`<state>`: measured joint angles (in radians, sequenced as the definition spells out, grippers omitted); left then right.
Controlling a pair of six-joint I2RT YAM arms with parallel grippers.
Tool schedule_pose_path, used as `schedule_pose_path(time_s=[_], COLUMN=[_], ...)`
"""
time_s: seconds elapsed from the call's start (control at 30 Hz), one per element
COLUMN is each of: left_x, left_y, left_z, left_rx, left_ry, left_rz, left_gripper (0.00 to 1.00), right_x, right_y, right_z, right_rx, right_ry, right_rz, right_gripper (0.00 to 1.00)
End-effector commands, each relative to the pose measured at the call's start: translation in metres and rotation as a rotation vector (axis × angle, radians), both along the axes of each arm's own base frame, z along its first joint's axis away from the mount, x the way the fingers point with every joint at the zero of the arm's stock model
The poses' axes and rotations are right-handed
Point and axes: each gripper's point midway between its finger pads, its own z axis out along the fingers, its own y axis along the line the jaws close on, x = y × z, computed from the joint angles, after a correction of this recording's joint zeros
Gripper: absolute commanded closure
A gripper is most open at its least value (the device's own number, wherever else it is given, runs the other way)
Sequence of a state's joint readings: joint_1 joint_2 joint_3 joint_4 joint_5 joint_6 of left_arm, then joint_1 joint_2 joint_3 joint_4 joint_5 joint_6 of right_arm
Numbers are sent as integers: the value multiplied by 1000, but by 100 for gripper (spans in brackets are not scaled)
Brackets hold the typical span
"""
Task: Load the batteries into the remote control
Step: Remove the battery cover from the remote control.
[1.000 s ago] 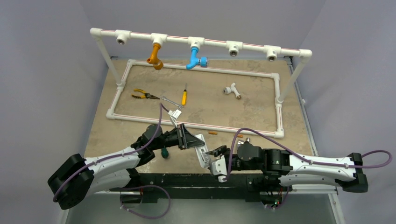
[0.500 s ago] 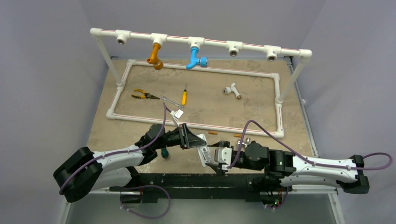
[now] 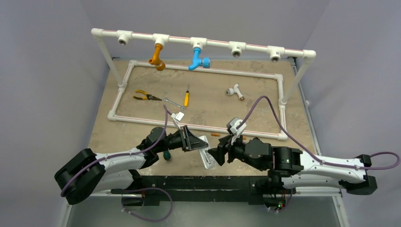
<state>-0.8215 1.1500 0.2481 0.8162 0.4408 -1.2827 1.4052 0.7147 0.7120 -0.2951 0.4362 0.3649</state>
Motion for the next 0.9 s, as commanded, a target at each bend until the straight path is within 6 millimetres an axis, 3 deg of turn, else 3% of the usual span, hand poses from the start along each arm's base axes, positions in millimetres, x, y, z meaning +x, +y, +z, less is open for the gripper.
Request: schedule_pose_path(time_s=[0.0, 0.2, 0.37, 0.5, 0.7, 0.87], left_x=[0, 0, 0, 0, 0, 1], left_y=[0, 1, 1, 0, -1, -2], left_z=[17, 15, 15, 18, 19, 20], left_rx=[-61, -56, -56, -58, -59, -57], left_ry=[-45, -41, -39, -42, -44, -47], left_rz=[8, 14, 17, 10, 9, 5], left_gripper=[100, 100, 100, 100, 100, 100], right_x=[14, -8, -23, -31, -25, -21], right_y=[-25, -14, -8, 8, 5, 23], right_z=[7, -19, -10, -15, -28, -47], right_rx=[46, -26, -139, -99, -125, -172], right_ry=[165, 262, 188, 211, 228, 299], right_rz=[-248, -247, -286, -234, -267, -223], right_gripper=[34, 33, 31, 31, 33, 35])
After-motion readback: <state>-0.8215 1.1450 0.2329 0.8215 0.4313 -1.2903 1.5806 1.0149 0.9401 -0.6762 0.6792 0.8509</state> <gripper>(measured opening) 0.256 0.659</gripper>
